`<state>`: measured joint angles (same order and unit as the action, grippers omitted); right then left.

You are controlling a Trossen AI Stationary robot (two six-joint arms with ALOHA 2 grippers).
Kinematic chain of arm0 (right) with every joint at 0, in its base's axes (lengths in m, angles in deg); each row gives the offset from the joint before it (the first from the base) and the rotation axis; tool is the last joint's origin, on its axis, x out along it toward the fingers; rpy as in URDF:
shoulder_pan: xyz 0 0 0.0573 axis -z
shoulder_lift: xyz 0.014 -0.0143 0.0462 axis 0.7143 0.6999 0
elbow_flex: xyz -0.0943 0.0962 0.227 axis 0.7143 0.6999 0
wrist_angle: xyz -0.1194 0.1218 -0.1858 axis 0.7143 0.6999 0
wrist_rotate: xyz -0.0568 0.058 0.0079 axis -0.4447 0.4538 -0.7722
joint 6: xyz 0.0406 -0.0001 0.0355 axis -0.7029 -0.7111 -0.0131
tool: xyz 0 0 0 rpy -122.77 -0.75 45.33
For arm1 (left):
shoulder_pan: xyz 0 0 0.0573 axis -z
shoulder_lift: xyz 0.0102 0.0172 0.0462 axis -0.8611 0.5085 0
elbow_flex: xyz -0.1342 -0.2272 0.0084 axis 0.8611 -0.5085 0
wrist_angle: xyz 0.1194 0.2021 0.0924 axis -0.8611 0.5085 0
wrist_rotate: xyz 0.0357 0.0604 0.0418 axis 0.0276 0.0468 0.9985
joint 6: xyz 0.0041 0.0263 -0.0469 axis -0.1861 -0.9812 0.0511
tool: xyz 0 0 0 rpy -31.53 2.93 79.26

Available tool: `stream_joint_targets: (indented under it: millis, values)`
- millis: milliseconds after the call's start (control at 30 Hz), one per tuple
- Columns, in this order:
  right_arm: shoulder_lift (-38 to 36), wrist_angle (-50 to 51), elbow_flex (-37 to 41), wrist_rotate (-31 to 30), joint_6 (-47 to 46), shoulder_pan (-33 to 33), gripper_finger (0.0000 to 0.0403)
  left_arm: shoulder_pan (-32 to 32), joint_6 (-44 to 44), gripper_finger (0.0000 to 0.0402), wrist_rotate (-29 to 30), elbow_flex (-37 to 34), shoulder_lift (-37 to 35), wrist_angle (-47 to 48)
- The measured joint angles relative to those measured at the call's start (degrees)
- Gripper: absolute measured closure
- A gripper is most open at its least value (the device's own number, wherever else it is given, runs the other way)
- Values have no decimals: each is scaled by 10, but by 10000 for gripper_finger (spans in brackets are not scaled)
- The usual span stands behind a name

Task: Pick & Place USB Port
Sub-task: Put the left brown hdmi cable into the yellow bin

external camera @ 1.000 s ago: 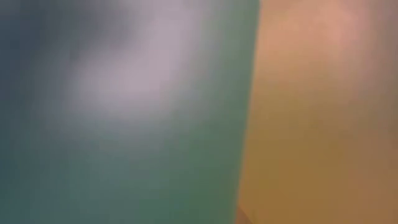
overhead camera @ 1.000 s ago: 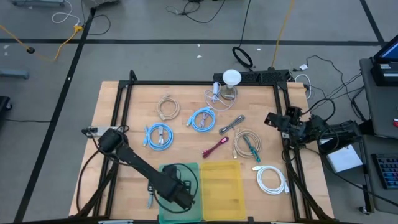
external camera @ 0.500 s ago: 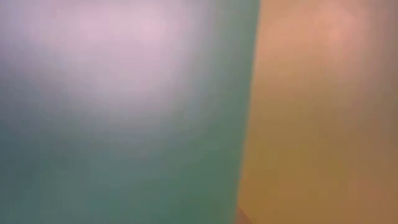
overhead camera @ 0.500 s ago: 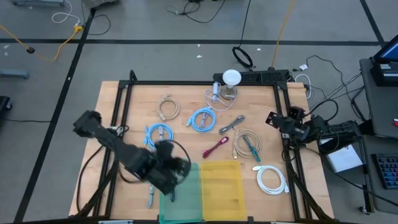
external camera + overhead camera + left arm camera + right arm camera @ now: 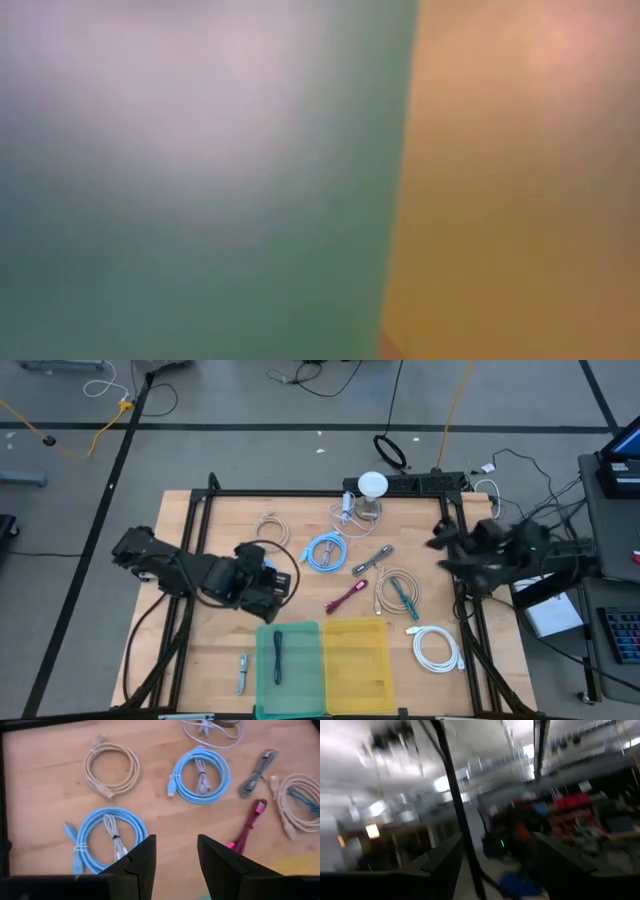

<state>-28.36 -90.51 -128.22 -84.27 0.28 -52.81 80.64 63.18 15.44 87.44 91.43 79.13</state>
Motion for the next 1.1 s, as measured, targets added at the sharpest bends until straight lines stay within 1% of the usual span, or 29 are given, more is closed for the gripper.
stream_joint_targets:
  millis: [67, 100, 200, 267, 333, 433, 500, 567, 667, 733, 833, 900, 1000, 1033, 1100]
  values:
    - [57, 89, -51, 0, 51, 0, 162, -13, -15, 257, 8, -3, 0, 0]
    - [88, 113, -70, -1, 68, 0, 160, -18, -23, 257, 10, -5, 0, 0]
    - [168, 120, -99, -1, 81, 0, 160, -35, -56, 257, 13, -24, -12, -1]
    - [215, 97, -104, -2, 77, 1, 164, -51, -62, 257, 13, -55, -29, -1]
    - [255, 75, -105, -2, 65, 3, 169, -71, -57, 257, 1, -109, -53, 0]
    - [303, 55, -105, -2, 34, 5, 177, -118, -65, 257, -39, -208, -105, -26]
    - [323, 44, -105, -2, 21, 5, 181, -157, -100, 257, -79, -284, -150, -72]
    - [335, 27, -106, -2, 6, 5, 183, -201, -144, 257, -116, -357, -191, -143]
    - [341, 12, -106, -5, -3, 5, 183, -272, -197, 257, -145, -446, -249, -239]
    - [342, 12, -106, -30, -4, 3, 184, -324, -228, 257, -164, -490, -271, -291]
    - [342, 8, -106, -73, -6, -8, 187, -391, -280, 256, -206, -524, -276, -354]
    - [342, -5, -106, -91, -11, -17, 188, -426, -324, 256, -233, -530, -266, -394]
    - [342, -19, -106, -93, -1, -23, 188, -466, -386, 256, -256, -521, -232, -475]
    - [342, -20, -106, -96, 0, -23, 188, -477, -404, 256, -263, -514, -215, -489]
    - [342, -19, -106, -113, -1, -23, 189, -495, -437, 256, -268, -491, -175, -486]
